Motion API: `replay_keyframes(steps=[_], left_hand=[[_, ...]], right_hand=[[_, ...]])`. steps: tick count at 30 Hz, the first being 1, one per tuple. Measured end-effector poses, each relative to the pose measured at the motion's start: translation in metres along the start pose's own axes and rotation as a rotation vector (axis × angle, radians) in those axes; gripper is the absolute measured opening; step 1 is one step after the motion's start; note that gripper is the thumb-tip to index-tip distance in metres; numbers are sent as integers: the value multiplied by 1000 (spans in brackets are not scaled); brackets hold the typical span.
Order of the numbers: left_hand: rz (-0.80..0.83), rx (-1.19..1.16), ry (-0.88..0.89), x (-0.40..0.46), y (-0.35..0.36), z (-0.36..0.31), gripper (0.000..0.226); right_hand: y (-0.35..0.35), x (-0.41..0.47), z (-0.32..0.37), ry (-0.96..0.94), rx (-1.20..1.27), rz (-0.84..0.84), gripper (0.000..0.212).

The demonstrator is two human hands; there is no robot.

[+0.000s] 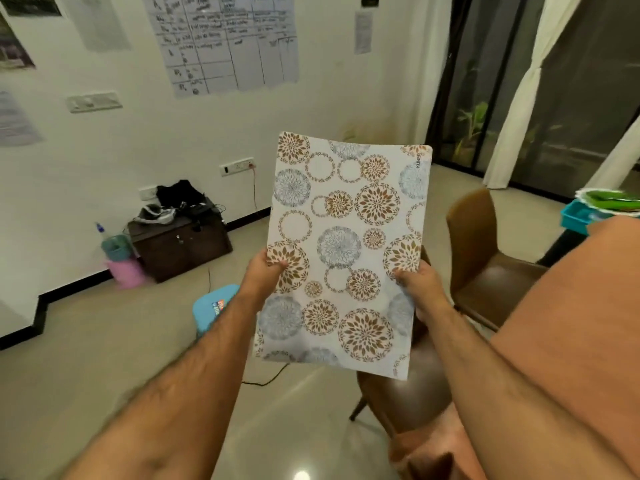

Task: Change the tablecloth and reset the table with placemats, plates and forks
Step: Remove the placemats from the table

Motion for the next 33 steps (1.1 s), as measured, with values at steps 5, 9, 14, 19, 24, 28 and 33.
replay_keyframes(steps=[5,9,14,19,24,28,33], left_hand=[[-50,42,23,93,-59,-14,33],[-77,82,-43,166,-63,-1,29],[-80,115,-85,253,-36,11,26],[-15,145,-123,330,-3,8,32],[101,145,-100,410,39,-14,34],[196,142,-77,482,81,-32,34],[296,164,-46,567,131,-50,33]], right_hand=[[105,46,7,22,7,10,29],[151,99,1,63,-1,31,34],[181,173,-5,45,1,14,28],[192,243,1,50,5,-33,28],[194,310,16,30,-1,-114,23],[197,371,28,20,5,-195,22],[204,438,43,34,38,-302,24]])
Point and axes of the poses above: each hand's wrist, its own x-axis towards the middle knuckle, its own y-axis out of the palm, z = x × y, the point moved 1 cm from there along x, towards the middle knuckle, and after that the axes turned 5 degrees about -z, right-handed, at the moved point
